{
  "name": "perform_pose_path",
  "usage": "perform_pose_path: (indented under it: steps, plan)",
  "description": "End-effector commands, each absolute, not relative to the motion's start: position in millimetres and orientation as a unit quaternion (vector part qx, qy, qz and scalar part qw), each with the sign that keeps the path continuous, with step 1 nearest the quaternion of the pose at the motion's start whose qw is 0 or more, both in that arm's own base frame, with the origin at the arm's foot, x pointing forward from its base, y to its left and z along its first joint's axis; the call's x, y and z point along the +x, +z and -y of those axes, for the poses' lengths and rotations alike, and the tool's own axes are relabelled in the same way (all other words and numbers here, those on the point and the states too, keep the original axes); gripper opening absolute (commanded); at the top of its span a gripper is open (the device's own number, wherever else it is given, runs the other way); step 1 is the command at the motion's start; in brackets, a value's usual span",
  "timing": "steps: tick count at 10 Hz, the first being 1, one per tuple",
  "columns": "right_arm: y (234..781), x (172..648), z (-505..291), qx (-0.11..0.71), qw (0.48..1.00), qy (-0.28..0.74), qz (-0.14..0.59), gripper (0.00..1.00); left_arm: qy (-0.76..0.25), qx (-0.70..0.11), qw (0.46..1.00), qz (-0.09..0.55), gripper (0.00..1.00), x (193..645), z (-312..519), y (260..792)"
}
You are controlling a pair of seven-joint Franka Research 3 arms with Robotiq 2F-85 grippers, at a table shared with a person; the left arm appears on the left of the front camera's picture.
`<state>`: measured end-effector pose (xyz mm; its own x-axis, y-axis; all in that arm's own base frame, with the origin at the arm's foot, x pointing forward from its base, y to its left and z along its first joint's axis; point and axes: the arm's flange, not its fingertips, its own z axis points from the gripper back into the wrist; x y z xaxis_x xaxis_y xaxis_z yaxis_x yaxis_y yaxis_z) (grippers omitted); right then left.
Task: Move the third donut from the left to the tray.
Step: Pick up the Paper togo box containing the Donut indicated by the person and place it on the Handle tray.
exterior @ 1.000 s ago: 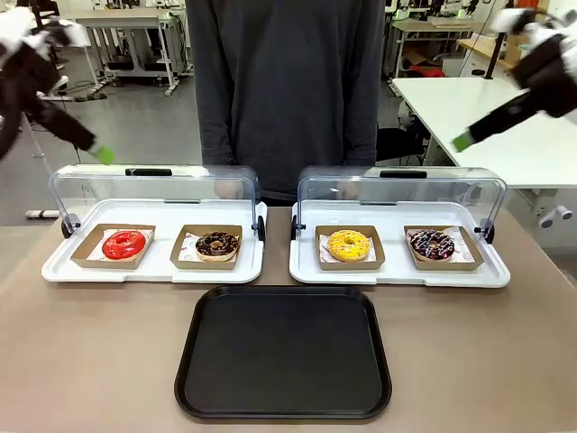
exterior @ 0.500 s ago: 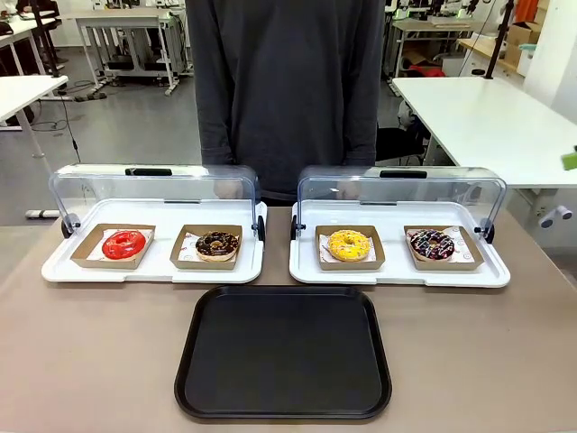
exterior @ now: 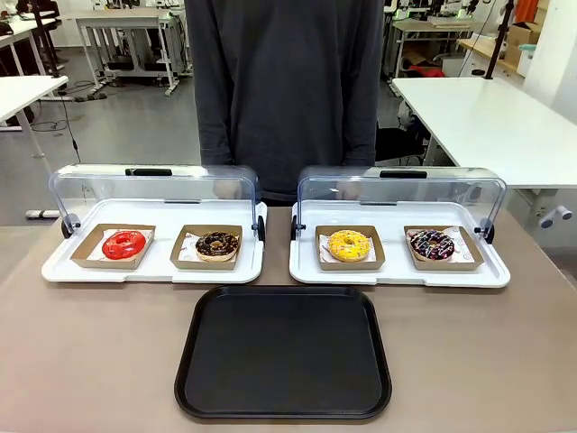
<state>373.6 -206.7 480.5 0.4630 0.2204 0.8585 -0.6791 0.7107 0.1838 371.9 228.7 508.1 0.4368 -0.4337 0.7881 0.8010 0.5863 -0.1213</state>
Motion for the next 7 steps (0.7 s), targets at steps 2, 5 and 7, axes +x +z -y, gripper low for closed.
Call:
perform_pose_path:
  steps: [2,5,7]
  plan:
    - [483.8,375.2,211.2,0.266,0.796,0.287,0.461,1.0,-0.396,-0.251,0.793,0.39,1.0,366.8,-218.2,515.3]
    - [483.1,380.5,213.0,0.271,0.793,0.283,0.467,1.0,-0.401,-0.252,0.783,0.403,1.0,363.7,-218.0,515.0]
    - [483.6,376.1,209.4,0.272,0.803,0.275,0.453,1.0,-0.394,-0.248,0.796,0.386,1.0,367.5,-219.8,518.8]
